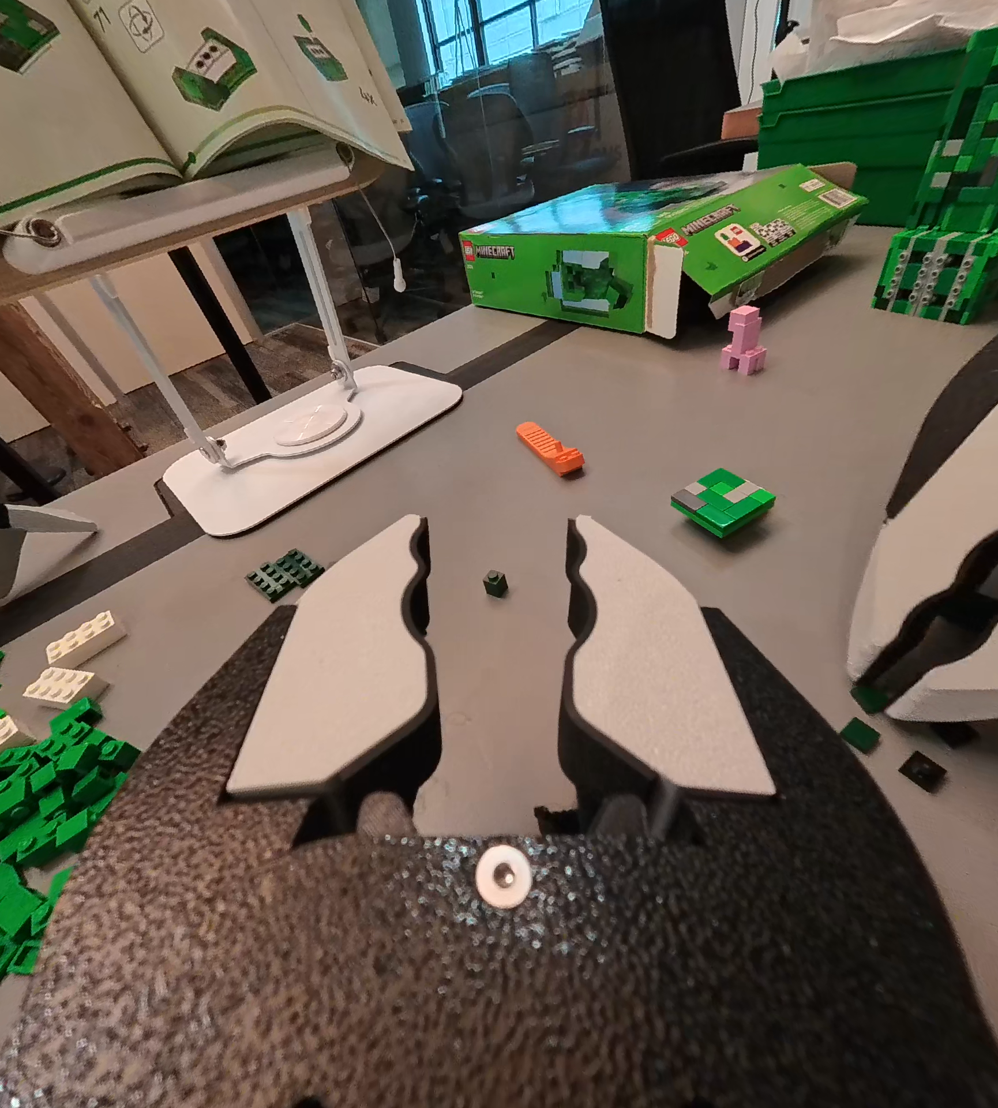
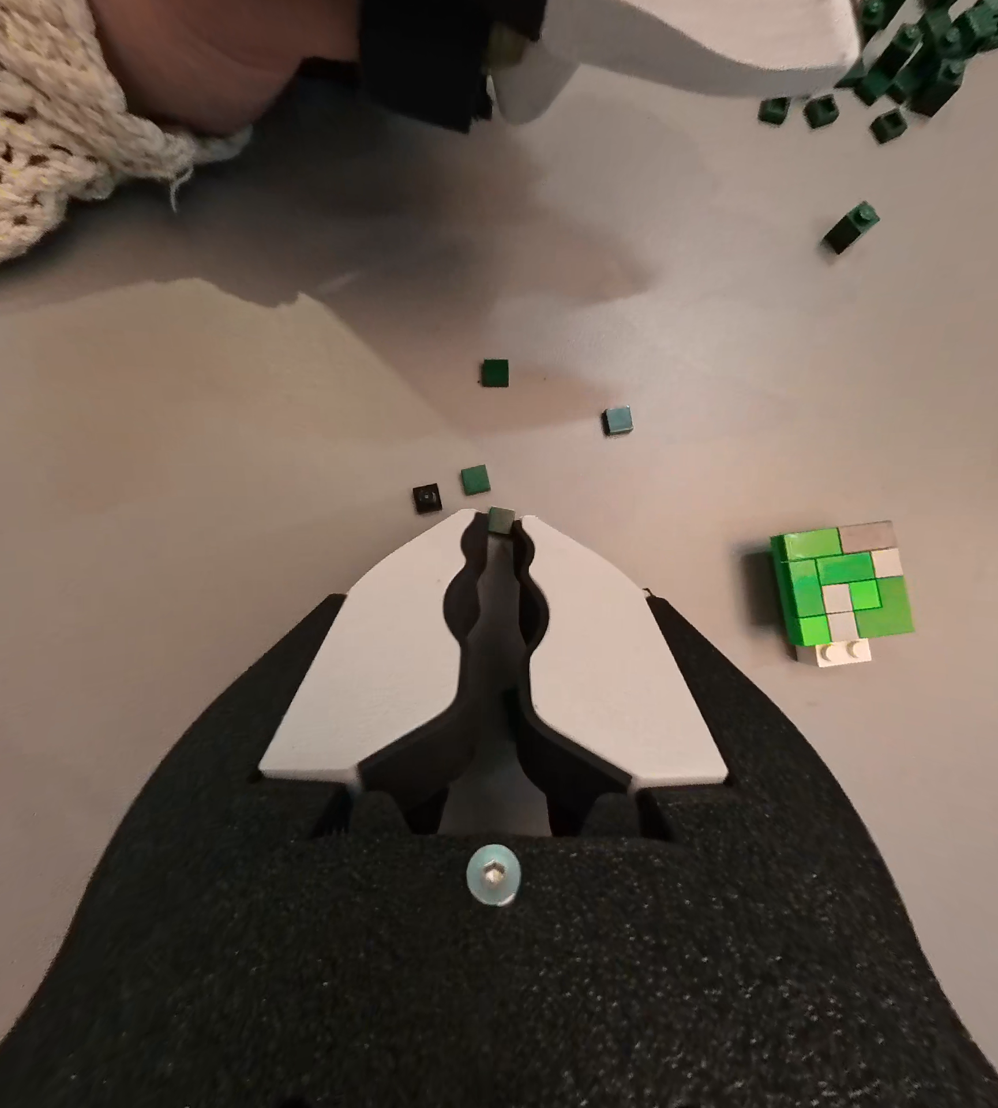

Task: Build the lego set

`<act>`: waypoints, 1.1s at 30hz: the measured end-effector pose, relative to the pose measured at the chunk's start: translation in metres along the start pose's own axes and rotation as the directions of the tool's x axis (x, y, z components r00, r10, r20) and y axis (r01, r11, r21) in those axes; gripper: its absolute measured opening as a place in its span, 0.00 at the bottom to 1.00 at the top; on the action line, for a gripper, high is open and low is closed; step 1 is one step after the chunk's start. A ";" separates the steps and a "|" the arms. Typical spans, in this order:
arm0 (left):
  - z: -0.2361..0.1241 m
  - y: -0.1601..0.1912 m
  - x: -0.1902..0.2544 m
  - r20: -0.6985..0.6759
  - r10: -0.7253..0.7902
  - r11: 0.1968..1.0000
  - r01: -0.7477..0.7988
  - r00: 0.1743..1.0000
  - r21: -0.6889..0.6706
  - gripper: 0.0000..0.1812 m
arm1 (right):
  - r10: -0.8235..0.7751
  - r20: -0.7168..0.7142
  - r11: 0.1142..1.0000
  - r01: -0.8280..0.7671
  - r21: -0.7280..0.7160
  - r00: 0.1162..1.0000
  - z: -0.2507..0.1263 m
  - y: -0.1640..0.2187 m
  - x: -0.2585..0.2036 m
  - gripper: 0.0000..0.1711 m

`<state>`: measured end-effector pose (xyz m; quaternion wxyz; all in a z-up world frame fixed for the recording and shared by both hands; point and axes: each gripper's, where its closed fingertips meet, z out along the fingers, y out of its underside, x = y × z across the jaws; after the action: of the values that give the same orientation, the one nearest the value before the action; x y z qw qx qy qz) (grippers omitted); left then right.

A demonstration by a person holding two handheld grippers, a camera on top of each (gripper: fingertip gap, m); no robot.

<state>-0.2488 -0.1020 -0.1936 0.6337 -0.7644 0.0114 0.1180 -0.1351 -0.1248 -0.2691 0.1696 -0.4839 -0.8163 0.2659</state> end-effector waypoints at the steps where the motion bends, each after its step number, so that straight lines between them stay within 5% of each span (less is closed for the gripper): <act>1: 0.000 0.000 0.000 0.000 0.000 1.000 0.000 1.000 0.000 0.24 | -0.006 -0.007 1.000 0.006 -0.003 1.000 0.000 0.000 0.000 0.04; 10: 0.000 0.000 0.000 -0.001 -0.001 1.000 0.001 1.000 0.003 0.24 | -0.134 -0.073 0.990 0.138 0.043 0.988 -0.024 0.005 0.021 0.00; 15: 0.000 0.000 0.001 -0.002 0.004 1.000 -0.004 1.000 -0.003 0.24 | -0.021 0.034 0.991 0.016 0.136 0.999 -0.044 0.011 0.033 0.03; 22: 0.001 0.001 0.001 -0.004 0.007 1.000 -0.007 1.000 -0.005 0.24 | -0.206 0.063 0.978 0.203 0.046 0.977 -0.015 0.008 0.003 0.05; 33: 0.000 0.000 0.001 -0.003 0.003 1.000 -0.003 1.000 -0.002 0.24 | -0.176 0.131 0.984 0.172 0.039 0.976 -0.009 0.009 0.005 0.00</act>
<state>-0.2481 -0.1017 -0.1939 0.6327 -0.7653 0.0135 0.1178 -0.1267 -0.1147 -0.2670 0.1438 -0.3892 -0.8614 0.2930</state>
